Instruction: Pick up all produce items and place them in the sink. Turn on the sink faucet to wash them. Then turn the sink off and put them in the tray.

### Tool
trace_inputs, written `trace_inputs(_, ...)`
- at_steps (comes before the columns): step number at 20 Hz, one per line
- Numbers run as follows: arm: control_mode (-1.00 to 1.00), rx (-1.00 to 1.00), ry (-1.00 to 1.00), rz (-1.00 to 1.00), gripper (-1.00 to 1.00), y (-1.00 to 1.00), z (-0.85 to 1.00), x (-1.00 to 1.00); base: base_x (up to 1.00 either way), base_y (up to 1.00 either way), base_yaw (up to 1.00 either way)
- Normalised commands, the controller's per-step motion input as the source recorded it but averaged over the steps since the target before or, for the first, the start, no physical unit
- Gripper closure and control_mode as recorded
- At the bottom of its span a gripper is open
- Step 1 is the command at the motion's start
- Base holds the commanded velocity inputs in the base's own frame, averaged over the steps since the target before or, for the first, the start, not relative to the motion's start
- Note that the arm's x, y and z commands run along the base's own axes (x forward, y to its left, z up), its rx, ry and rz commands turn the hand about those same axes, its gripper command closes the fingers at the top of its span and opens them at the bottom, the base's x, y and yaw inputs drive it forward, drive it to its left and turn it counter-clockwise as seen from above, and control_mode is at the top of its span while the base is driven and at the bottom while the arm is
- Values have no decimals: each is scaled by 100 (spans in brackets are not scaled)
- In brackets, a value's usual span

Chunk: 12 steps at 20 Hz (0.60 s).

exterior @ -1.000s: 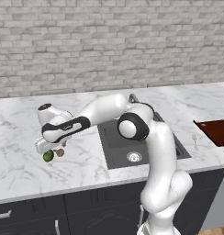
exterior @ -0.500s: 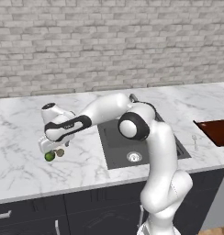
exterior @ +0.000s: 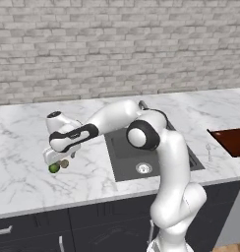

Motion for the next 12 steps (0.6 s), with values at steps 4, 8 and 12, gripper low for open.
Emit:
trace_inputs(4, -100, 0, 1, 1, -100, -2, -33, 0, 0, 0, 0)
trace_inputs(8, -100, 0, 1, 0, -100, 0, -31, 0, 0, 0, 0)
trace_inputs(12, -100, 0, 1, 0, -100, 0, -33, 0, 0, 0, 0)
